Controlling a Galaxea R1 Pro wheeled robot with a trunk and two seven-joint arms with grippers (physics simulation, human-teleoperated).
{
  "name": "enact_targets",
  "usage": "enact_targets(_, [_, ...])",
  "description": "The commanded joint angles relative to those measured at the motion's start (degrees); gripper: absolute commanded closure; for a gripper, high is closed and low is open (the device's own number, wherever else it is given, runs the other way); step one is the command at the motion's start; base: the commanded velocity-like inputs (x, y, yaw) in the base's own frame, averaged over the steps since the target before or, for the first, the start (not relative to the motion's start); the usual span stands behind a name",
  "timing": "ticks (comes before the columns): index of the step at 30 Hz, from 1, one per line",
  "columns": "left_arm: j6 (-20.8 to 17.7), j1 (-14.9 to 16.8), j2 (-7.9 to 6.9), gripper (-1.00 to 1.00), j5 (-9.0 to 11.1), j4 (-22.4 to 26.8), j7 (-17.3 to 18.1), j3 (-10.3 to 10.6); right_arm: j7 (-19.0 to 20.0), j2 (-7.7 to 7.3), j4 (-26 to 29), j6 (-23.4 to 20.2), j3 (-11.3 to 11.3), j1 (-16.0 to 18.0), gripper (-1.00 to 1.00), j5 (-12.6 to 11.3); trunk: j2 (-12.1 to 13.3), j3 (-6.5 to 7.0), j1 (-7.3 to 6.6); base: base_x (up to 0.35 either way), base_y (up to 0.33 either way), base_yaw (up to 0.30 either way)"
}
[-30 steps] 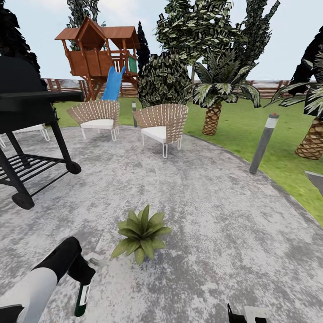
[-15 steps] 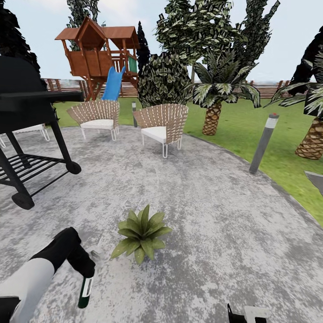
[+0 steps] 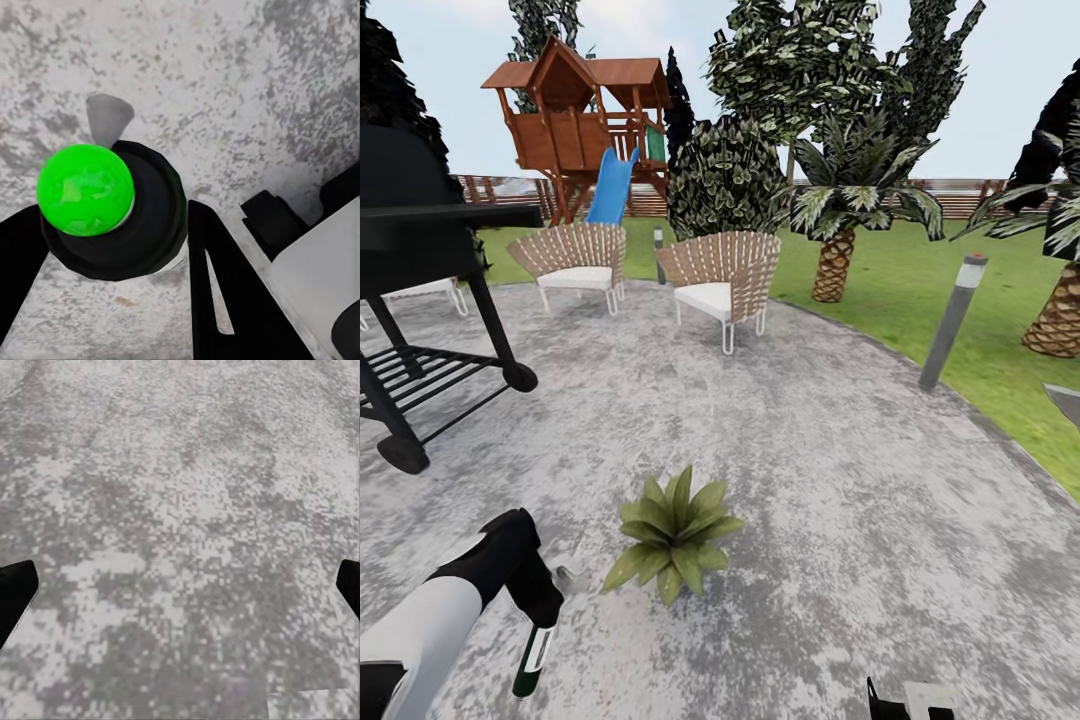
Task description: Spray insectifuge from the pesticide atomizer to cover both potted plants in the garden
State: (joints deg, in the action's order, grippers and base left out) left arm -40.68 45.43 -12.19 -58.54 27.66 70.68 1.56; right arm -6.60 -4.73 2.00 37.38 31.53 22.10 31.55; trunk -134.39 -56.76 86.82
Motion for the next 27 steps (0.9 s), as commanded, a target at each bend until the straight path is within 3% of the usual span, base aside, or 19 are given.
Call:
enact_targets(1, [-0.55,0.01,0.02,1.0,-0.16,0.01,0.36,0.13,-0.43,-0.01,-0.12,0.15,0.19,0.05,-1.0,0.62,-0.02,-0.06,0.02,0.194,0.0,0.0])
enact_targets(10, [-0.13,-0.19,-0.02,1.0,-0.11,-0.27,0.13,0.34,-0.43,-0.01,-0.13,0.15,0.19,0.05,-1.0,0.62,-0.02,-0.06,0.02,0.031,0.0,0.0])
enact_targets(13, [0.07,-2.16,-0.01,1.0,-0.18,-0.15,0.05,0.53,-0.43,-0.01,-0.13,0.15,0.19,0.05,-1.0,0.62,-0.02,-0.06,0.02,0.0,0.0,0.0])
enact_targets(17, [1.05,-4.06,-0.02,1.0,-1.34,0.4,-0.03,3.68,-0.43,-0.01,-0.13,0.15,0.19,0.05,-1.0,0.62,-0.02,-0.06,0.02,0.033,0.0,0.0])
enact_targets(27, [1.07,-3.86,0.23,1.0,-1.12,0.9,0.57,4.24,-0.43,0.01,-0.15,0.15,0.19,0.05,-1.0,0.62,-0.02,-0.06,0.02,0.244,0.0,0.0])
